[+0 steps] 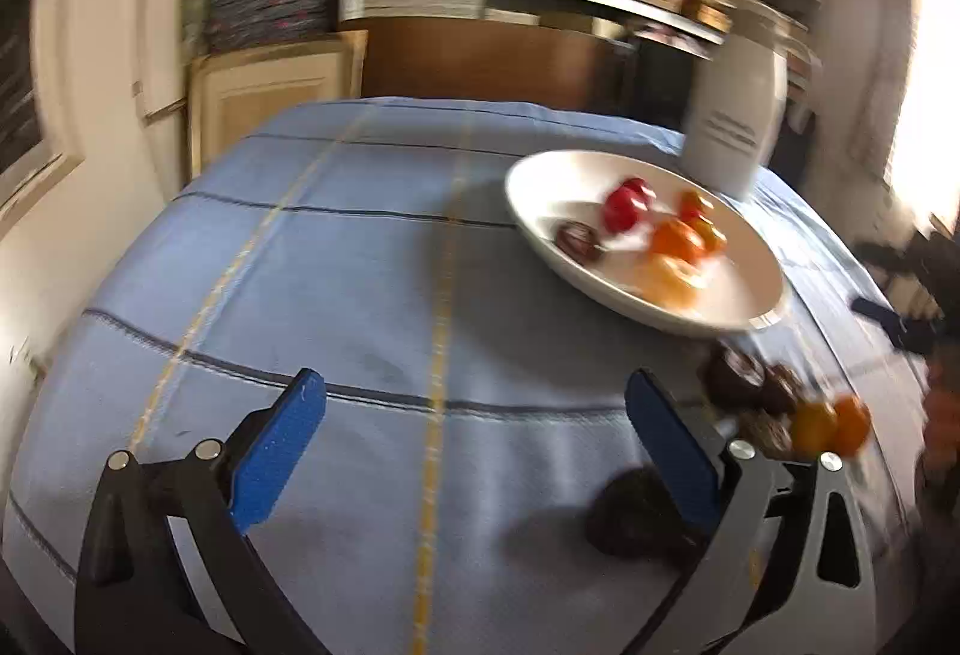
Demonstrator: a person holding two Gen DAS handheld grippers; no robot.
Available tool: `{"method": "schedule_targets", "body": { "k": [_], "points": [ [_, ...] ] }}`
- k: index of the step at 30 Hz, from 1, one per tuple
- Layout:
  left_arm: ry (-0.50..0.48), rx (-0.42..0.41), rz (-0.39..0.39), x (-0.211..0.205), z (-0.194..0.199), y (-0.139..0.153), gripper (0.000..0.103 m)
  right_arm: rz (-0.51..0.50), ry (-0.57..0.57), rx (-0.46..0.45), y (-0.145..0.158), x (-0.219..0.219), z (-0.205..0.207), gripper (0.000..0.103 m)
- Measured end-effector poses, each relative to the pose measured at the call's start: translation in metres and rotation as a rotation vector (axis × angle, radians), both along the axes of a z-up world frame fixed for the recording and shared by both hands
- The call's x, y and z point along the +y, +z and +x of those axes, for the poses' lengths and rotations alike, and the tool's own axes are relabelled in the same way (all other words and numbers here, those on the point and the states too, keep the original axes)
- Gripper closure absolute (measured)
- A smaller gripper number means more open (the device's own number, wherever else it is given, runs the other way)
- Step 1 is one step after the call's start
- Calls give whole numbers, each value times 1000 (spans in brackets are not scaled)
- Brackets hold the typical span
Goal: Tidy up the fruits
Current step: 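Open both tools and withdraw them from the plate toward the loose fruits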
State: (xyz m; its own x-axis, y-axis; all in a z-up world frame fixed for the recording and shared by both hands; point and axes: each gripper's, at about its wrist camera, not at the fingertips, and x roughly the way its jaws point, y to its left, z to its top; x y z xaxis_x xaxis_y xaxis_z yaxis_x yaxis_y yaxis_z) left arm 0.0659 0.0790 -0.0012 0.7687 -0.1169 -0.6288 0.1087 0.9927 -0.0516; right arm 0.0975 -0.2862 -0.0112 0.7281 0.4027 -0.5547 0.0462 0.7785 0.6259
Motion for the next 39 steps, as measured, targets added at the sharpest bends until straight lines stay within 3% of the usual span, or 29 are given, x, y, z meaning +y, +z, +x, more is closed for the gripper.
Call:
{"method": "schedule_targets", "body": {
  "k": [3, 9, 11, 14, 17, 19, 21, 23, 26, 29, 32, 39],
  "points": [
    [-101, -18, 74, -23, -14, -2, 5, -1, 0, 3, -1, 0, 1, 25],
    [-205, -26, 176, -53, -30, -9, 5, 1, -4, 8, -2, -2, 2, 25],
    [-185, 4, 193, -52, -26, -13, 5, 2, -2, 10, -2, -2, 2, 25],
    [-130, 65, 155, -38, -13, -18, 4, 1, 2, 11, -2, -2, 2, 25],
    [-58, 53, 150, -24, -12, -16, 4, 3, 3, 11, -2, -1, 2, 25],
    [49, 43, 166, -5, -9, -14, 4, 6, 3, 11, -2, -2, 1, 25],
    [128, 65, 80, 23, -5, -14, 4, 10, 4, 8, -1, -1, 1, 25],
    [146, 48, 2, 38, -10, -9, 5, 11, 5, 4, 0, 0, 0, 25],
    [15, -6, -34, 24, -22, -1, 5, 5, 12, 0, 0, 3, 0, 25],
    [-121, -24, 129, -19, -31, -5, 5, 1, 12, 2, 0, 3, 0, 25],
    [-205, -34, 171, -40, -35, -6, 5, 8, 9, 9, -1, 2, 1, 25],
    [-245, 41, 186, -49, -27, -19, 5, -1, 12, 10, -2, 1, 1, 25]
  ]
}}
